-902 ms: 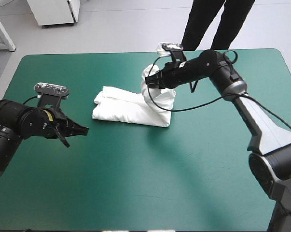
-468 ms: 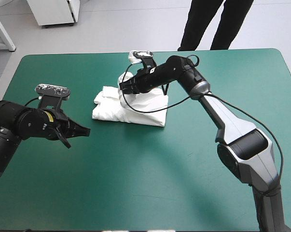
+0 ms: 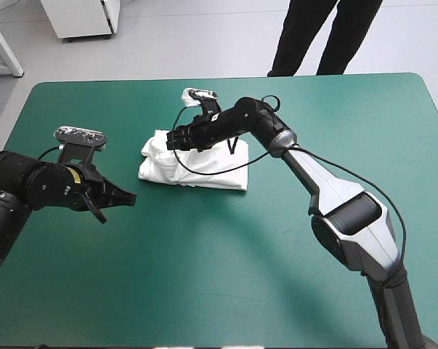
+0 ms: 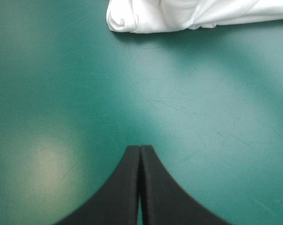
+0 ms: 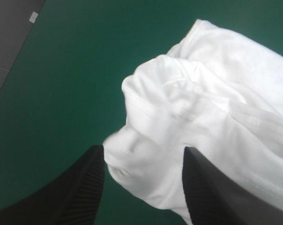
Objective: Fold the cloth
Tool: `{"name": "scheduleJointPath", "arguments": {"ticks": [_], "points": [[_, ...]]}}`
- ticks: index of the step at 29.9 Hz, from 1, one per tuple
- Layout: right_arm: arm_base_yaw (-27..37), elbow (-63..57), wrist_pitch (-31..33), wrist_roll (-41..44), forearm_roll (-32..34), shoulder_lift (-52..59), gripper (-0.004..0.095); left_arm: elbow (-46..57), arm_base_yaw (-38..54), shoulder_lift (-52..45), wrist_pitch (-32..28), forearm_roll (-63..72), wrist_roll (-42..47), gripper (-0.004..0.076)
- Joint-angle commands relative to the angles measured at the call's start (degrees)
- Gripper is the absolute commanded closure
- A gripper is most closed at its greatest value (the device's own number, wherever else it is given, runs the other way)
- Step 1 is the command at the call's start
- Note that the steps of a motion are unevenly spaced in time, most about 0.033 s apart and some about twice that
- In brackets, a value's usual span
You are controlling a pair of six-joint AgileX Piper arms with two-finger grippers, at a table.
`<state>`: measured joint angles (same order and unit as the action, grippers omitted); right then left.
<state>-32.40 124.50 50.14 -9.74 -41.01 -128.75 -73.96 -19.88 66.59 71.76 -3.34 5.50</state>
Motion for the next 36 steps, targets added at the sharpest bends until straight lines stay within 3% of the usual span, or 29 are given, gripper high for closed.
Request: {"name": "scheduleJointPath", "arguments": {"ticks": [1, 6, 11, 14, 22, 31, 36], "points": [[0.03, 3.26, -0.93, -0.26, -2.59, 4.01, 0.0371, -1.32, 0.00, -1.19, 1.97, 0.45, -0.10, 0.0746], [0.25, 8.06, 3.82, 4.29, 3.33, 4.01, 0.0386, -1.32, 0.00, -1.19, 1.97, 1.03, -0.10, 0.0746], [1.83, 12.57, 15.71, 9.74, 14.36, 4.01, 0.0399, -1.32, 0.00, -1.19, 1.97, 1.25, -0.10, 0.0746], [3.45, 13.34, 21.53, 10.87, 16.99, 4.15, 0.0398, -1.32, 0.00, -1.19, 1.85, 1.25, -0.10, 0.0746], [5.86, 10.76, 21.44, 13.26, 21.54, 6.57, 0.0398, -1.32, 0.00, -1.19, 1.85, 2.49, -0.10, 0.0746], [7.73, -4.61, 21.30, 12.18, 24.24, 10.71, 0.0398, -1.32, 0.00, -1.19, 1.85, 2.63, -0.10, 0.0746], [8.62, -6.76, 17.35, 11.71, 23.12, 9.20, 0.0398, -1.32, 0.00, -1.19, 1.77, 2.63, -0.27, 0.0746]]}}
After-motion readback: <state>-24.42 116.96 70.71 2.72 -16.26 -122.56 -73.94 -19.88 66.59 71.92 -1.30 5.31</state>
